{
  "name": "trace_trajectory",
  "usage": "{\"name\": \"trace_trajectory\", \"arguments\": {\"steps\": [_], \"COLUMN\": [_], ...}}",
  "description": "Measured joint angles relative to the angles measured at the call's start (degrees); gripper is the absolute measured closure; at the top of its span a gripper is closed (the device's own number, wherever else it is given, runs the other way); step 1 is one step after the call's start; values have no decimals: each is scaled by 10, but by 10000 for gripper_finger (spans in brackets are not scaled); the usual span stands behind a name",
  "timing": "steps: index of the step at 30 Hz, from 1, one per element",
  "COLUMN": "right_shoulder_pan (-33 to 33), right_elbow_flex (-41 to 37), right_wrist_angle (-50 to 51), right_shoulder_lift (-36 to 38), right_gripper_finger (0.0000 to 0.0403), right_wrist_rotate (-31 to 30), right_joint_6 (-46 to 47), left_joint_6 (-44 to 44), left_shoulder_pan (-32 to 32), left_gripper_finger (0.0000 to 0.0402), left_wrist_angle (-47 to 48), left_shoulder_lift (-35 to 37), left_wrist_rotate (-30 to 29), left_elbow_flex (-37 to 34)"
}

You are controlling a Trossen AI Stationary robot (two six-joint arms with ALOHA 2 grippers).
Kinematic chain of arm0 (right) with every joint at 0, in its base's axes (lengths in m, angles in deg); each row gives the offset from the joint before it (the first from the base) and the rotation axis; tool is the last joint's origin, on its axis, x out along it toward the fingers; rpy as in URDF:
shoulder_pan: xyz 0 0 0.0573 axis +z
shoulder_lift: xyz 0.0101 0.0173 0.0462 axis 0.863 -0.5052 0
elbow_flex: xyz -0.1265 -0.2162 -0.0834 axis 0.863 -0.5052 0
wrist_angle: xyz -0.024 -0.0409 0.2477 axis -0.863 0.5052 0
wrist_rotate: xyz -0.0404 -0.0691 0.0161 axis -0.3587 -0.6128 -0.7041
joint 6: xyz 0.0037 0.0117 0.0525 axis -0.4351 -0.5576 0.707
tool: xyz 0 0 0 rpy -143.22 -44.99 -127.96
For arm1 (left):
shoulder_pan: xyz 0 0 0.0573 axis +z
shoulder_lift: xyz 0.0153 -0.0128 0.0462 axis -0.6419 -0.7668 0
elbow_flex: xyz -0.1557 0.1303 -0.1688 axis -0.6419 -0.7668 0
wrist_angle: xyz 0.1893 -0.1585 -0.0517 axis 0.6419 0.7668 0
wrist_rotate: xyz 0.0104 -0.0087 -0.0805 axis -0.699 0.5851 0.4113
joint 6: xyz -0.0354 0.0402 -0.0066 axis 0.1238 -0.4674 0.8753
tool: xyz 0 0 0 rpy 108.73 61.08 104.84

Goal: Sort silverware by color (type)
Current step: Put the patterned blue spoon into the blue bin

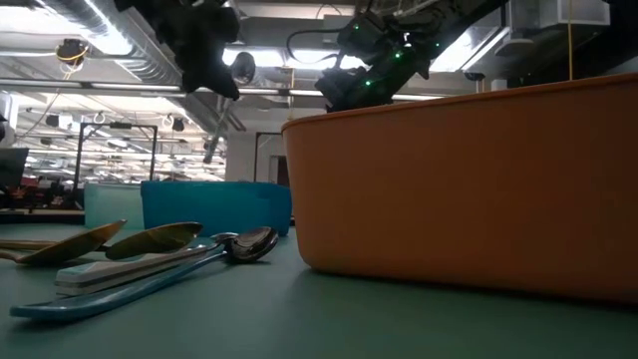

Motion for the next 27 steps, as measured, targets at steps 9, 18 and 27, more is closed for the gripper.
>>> {"name": "trace_trajectory", "arguments": {"steps": [9,18,27], "right_shoulder_pan": [0,0,0], "right_elbow_flex": [0,1,1], "right_wrist_angle": [5,4,4], "right_shoulder_lift": [-1,-1,-1], "right_gripper_finger": [388,388,388], "right_wrist_rotate": [0,0,0], "right_joint_6": [0,0,0], "left_joint_6": [7,6,6], "left_shoulder_pan": [-24,-41,-40], "left_gripper_finger": [401,401,401], "left_wrist_angle": [42,36,26], "left_shoulder_lift": [-27,-109,-195], "left_wrist_rotate": [-17,-29,-40], "left_elbow_flex": [-13,-16,-16]}}
